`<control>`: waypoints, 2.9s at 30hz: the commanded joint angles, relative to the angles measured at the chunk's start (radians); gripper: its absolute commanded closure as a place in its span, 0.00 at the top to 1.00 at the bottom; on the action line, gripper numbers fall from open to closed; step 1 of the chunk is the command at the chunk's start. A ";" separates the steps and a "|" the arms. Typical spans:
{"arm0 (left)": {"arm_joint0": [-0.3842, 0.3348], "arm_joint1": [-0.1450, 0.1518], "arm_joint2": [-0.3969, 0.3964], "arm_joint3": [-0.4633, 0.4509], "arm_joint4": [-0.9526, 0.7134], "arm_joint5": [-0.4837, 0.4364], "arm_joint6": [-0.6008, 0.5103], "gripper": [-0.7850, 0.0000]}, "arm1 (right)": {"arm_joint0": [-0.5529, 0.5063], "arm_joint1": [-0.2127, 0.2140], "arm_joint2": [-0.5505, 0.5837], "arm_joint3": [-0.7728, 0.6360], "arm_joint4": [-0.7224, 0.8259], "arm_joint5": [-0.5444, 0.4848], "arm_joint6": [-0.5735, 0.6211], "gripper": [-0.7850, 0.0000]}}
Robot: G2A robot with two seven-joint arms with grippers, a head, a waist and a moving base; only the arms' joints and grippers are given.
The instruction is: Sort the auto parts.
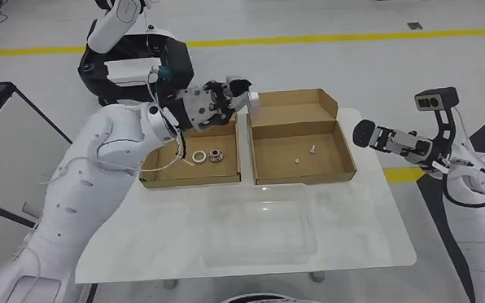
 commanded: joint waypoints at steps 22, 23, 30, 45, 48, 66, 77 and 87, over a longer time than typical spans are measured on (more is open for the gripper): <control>-0.142 -0.030 0.164 0.125 0.302 0.290 -0.556 0.00 | 0.000 0.000 0.000 0.000 0.000 0.000 0.000 1.00; -0.139 -0.027 0.160 0.127 0.327 0.284 -0.569 0.00 | 0.000 0.000 0.000 0.000 0.000 0.000 0.000 1.00; -0.112 -0.004 0.117 0.155 0.368 0.216 -0.699 0.00 | 0.000 0.000 0.000 0.000 0.000 0.000 0.000 1.00; -0.126 0.008 0.137 0.328 0.403 0.054 -0.859 0.00 | 0.000 0.000 0.000 0.000 0.000 0.000 0.000 1.00; -0.129 0.002 0.164 0.382 0.442 0.045 -0.834 0.00 | 0.000 0.000 0.000 0.000 0.000 0.000 0.000 1.00; -0.144 -0.074 0.340 0.611 0.564 0.059 -0.662 0.00 | 0.000 0.000 0.000 0.000 0.000 0.000 0.000 1.00; -0.178 -0.125 0.402 0.735 0.652 0.136 -0.578 0.00 | 0.000 0.000 0.000 0.000 0.000 0.000 0.000 1.00; -0.198 -0.164 0.436 0.817 0.693 0.162 -0.575 0.00 | 0.000 0.000 0.000 0.000 0.000 0.000 0.000 1.00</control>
